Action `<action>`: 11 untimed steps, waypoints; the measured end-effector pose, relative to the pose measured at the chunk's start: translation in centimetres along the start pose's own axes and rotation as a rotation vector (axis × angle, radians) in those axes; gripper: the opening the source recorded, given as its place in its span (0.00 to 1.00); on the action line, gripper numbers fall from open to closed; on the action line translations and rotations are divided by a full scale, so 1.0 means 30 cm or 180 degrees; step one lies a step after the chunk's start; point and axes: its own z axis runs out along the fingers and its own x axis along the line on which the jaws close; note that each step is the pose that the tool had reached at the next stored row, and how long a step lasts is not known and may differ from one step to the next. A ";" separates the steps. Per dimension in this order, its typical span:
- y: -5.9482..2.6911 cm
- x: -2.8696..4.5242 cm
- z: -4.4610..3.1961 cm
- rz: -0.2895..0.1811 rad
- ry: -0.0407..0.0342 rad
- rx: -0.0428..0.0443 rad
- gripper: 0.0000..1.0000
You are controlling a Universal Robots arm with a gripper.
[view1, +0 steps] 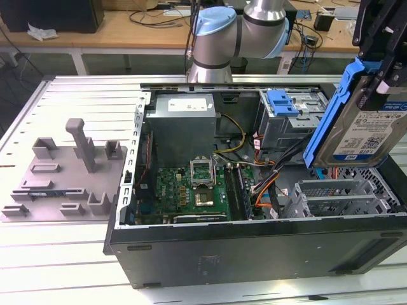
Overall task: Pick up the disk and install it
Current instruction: 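Insert the disk into the insertion slot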
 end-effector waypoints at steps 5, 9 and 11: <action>0.001 0.000 0.001 0.0000 0.0000 0.0000 0.37; 0.000 0.000 0.002 -0.0006 0.0000 0.0000 0.37; -0.001 0.000 0.003 -0.0009 0.0000 0.0000 0.37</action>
